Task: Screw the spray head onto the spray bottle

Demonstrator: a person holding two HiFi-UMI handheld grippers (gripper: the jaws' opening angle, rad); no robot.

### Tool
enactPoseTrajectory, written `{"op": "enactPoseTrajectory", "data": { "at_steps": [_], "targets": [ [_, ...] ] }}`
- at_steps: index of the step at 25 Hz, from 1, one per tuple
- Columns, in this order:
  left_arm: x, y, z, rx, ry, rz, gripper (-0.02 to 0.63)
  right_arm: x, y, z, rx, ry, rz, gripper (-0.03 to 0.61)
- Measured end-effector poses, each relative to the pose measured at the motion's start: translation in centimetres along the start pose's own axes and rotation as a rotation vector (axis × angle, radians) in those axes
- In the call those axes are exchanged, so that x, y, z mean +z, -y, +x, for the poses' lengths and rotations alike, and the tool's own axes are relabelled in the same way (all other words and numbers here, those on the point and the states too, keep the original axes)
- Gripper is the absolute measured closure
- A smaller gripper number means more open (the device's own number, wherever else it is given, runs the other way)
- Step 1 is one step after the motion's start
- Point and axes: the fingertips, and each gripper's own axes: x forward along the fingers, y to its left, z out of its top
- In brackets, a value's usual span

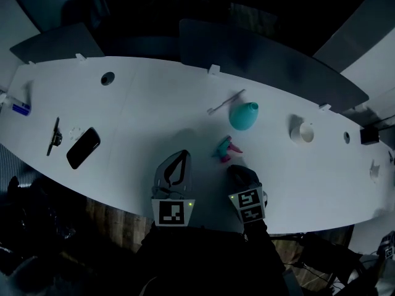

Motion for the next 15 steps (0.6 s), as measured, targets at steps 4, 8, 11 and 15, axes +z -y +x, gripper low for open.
{"op": "enactPoseTrajectory", "data": {
  "at_steps": [4,8,11,15],
  "targets": [
    [0.2,0.1,0.1,0.013,0.004,-0.003,0.609,1.2,-0.3,-0.7,0.043,0.069,0.017,0.555],
    [-0.2,1.2,0.3,-0.067,-0.029,-0.075,0.609,4.0,0.7,-2.8,0.046,0.219,0.074,0.555],
    [-0.7,2.4,1.0,-0.231,-0.051,-0.308,0.609,7.4,1.2,-5.4,0.064,0.375,0.081,0.555],
    [-0.2,5.2,1.7,-0.550,-0.089,-0.811,0.434,10.8,0.9,-8.4,0.096,0.532,0.062,0.555]
  ]
}}
